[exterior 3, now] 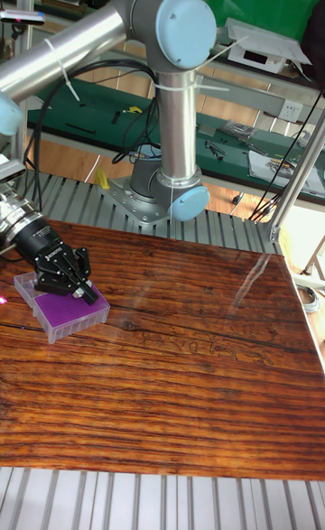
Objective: Insert a small pipette tip into the holder for small pipette tips
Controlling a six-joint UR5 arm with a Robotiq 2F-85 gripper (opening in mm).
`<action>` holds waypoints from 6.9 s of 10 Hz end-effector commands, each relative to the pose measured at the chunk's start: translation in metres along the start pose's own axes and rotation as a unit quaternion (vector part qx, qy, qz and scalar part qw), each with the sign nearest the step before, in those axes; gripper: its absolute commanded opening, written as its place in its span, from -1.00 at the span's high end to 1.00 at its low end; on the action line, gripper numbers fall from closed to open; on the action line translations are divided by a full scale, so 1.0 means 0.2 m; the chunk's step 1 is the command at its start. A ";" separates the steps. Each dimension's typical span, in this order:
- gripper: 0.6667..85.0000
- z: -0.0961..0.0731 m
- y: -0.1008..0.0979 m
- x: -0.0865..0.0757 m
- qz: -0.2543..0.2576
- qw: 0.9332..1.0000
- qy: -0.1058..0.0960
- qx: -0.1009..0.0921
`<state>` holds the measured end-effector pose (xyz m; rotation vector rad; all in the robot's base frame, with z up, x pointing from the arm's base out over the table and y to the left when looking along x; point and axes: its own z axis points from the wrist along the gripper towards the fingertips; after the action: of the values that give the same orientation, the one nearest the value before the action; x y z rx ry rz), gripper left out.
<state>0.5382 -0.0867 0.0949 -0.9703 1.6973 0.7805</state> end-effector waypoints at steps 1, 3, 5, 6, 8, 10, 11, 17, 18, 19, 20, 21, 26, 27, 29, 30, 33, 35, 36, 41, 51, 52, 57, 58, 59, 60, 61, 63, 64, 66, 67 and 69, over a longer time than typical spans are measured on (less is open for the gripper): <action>0.79 -0.01 0.00 -0.06 0.003 1.000 -0.022 -0.001; 0.78 -0.01 0.02 -0.04 0.001 1.000 -0.013 -0.011; 0.77 0.00 0.02 0.00 -0.007 1.000 0.003 -0.009; 0.77 0.00 0.02 0.01 -0.004 1.000 0.007 -0.008; 0.77 0.03 0.03 0.00 0.009 1.000 0.023 -0.002; 0.79 0.10 0.01 0.01 0.019 0.996 0.079 0.030; 0.79 0.11 0.00 0.04 0.025 0.995 0.087 0.035; 0.84 0.06 0.01 0.00 0.042 0.996 0.068 0.038; 0.85 0.06 0.00 -0.03 0.038 0.997 0.058 0.037; 0.85 0.06 0.01 -0.05 0.036 0.998 0.048 0.035; 0.85 0.07 0.01 -0.08 0.033 0.998 0.038 0.032; 0.84 0.07 0.03 -0.10 0.023 0.999 0.031 0.025; 0.83 0.07 0.08 -0.12 0.007 1.000 0.022 0.006; 0.83 0.09 0.07 -0.13 0.012 0.999 0.031 0.016; 0.83 0.19 0.10 -0.25 0.038 0.998 0.031 0.038; 0.85 0.22 0.11 -0.29 0.048 0.997 0.033 0.046; 0.86 0.26 0.13 -0.33 0.065 0.994 0.053 0.064; 0.86 0.25 0.13 -0.29 0.049 0.994 0.077 0.062; 0.85 0.24 0.15 -0.26 0.034 0.994 0.093 0.057; 0.83 0.25 0.24 -0.24 0.015 0.995 0.099 0.018; 0.83 0.35 0.27 -0.37 0.101 0.968 0.205 0.104; 0.83 0.34 0.26 -0.36 0.114 0.966 0.206 0.108; 0.84 0.22 0.14 -0.26 0.133 0.947 0.262 0.132; 0.83 0.21 0.11 -0.26 0.139 0.944 0.267 0.134; 0.83 0.19 0.10 -0.25 0.148 0.941 0.270 0.140; 0.83 0.18 0.10 -0.26 0.154 0.940 0.268 0.145; 0.83 0.18 0.10 -0.28 0.160 0.940 0.261 0.148; 0.84 0.14 0.09 -0.22 0.192 0.926 0.277 0.170; 0.87 0.00 0.07 -0.07 0.230 0.888 0.339 0.211; 0.89 -0.24 -0.04 0.08 0.200 0.842 0.414 0.281; 0.83 -0.20 -0.02 0.06 0.203 0.851 0.404 0.266; 0.69 -0.01 0.03 -0.07 0.218 0.888 0.336 0.224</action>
<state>0.5267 -0.0977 0.0991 -0.6012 2.6623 0.1934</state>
